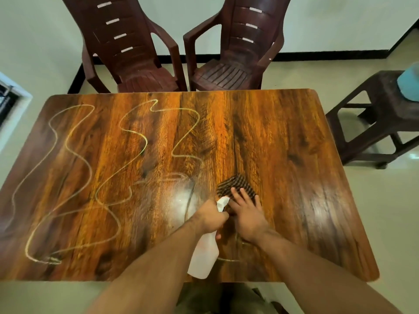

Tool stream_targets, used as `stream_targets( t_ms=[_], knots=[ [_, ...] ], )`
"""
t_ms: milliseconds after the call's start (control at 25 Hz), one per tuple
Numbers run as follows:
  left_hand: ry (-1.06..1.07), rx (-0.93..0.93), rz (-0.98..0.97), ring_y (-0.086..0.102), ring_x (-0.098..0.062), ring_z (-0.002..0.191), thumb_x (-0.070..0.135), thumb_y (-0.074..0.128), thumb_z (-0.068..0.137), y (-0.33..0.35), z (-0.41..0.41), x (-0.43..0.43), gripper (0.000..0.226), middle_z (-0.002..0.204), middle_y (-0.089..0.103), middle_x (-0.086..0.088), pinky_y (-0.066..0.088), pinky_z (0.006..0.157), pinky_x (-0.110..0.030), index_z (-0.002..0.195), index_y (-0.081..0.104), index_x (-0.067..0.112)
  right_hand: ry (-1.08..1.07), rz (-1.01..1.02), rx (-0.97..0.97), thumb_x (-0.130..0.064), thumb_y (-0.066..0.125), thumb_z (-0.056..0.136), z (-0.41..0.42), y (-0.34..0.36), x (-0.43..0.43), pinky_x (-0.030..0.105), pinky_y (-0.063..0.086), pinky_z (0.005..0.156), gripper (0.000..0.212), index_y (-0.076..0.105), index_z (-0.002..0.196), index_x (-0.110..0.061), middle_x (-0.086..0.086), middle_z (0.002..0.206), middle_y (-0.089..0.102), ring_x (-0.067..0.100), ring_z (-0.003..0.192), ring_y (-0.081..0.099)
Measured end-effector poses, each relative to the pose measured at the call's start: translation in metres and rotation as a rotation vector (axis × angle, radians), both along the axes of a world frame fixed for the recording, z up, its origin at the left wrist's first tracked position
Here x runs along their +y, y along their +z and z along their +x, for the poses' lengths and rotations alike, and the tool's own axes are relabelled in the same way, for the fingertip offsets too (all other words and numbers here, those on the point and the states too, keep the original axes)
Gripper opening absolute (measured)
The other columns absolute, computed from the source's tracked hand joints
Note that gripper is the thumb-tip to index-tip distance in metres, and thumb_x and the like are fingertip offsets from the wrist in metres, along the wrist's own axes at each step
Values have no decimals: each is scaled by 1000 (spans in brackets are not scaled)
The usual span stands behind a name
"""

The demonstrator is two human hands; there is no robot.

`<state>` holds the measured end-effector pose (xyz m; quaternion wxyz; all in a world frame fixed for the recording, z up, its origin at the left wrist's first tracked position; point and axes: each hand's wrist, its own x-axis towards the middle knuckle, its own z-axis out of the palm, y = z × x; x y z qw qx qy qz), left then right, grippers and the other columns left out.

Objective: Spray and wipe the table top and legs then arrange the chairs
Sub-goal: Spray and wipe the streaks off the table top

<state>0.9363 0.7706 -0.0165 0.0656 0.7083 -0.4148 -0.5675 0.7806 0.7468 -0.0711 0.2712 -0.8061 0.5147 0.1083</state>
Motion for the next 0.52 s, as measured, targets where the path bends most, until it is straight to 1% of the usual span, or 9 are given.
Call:
stream_targets(
  t_ms=[40, 80, 120, 200, 280, 320, 360, 400, 520],
  knots=[
    [-19, -11, -9, 60, -12, 42, 13, 58, 98, 0, -3, 6, 12, 74, 66, -7, 55, 52, -30, 86, 58, 14, 94, -28, 8, -26, 44, 98, -10, 0, 15, 51, -15, 120, 72, 7, 160, -37, -11, 167, -13, 16, 153, -17],
    [-30, -14, 10, 60, -12, 44, 15, 60, 98, -1, -7, 15, 8, 77, 67, -6, 55, 51, -28, 90, 59, 15, 133, -60, 9, -27, 43, 99, -27, 1, 24, 50, -15, 120, 71, 7, 159, -38, -12, 166, -12, 15, 153, -17],
    [-31, -3, 36, 61, -12, 45, 17, 60, 98, -3, -8, 22, 3, 81, 68, -6, 55, 51, -28, 98, 59, 14, 104, -84, 2, -28, 42, 100, -44, -1, 23, 50, -13, 121, 70, 7, 159, -38, -12, 167, -11, 14, 153, -15],
    [-33, -14, 88, 63, -13, 48, 19, 61, 98, -10, -9, 39, 16, 87, 68, -7, 56, 53, -28, 111, 54, 15, -99, -77, 28, -26, 39, 101, -67, -5, 15, 52, -7, 124, 66, 9, 159, -37, -11, 168, -7, 14, 154, -11],
    [-63, -45, 116, 64, -13, 53, 22, 61, 98, -15, -11, 56, 22, 92, 68, -6, 58, 55, -27, 117, 50, 17, -340, -40, 54, -24, 39, 101, -68, -7, 9, 53, -5, 124, 65, 13, 159, -35, -9, 168, -4, 16, 154, -8],
    [-75, -54, 125, 64, -13, 54, 23, 61, 98, -16, -12, 63, 24, 94, 68, -6, 57, 56, -26, 118, 49, 19, -394, -39, 52, -23, 41, 100, -59, -5, 10, 53, -5, 123, 65, 14, 159, -34, -9, 168, -3, 18, 155, -6],
    [-80, -51, 131, 64, -12, 54, 23, 61, 98, -18, -14, 69, 25, 95, 69, -5, 57, 56, -25, 119, 48, 20, -382, -38, 48, -22, 42, 99, -49, -2, 17, 52, -5, 122, 66, 15, 159, -33, -8, 168, -2, 19, 155, -6],
    [-87, -37, 134, 64, -12, 54, 23, 61, 98, -17, -15, 75, 25, 94, 70, -5, 58, 57, -27, 120, 48, 20, -313, -36, 28, -20, 44, 98, -41, 0, 29, 52, -5, 122, 68, 17, 159, -32, -8, 168, -1, 19, 155, -5],
    [-157, -11, 143, 63, -11, 50, 23, 60, 98, -14, -19, 88, 21, 86, 71, -5, 60, 63, -31, 116, 52, 17, 13, -43, -77, -18, 42, 95, -54, 5, 81, 45, -13, 121, 66, 27, 157, -34, -14, 166, 4, 13, 154, -5]
  ],
)
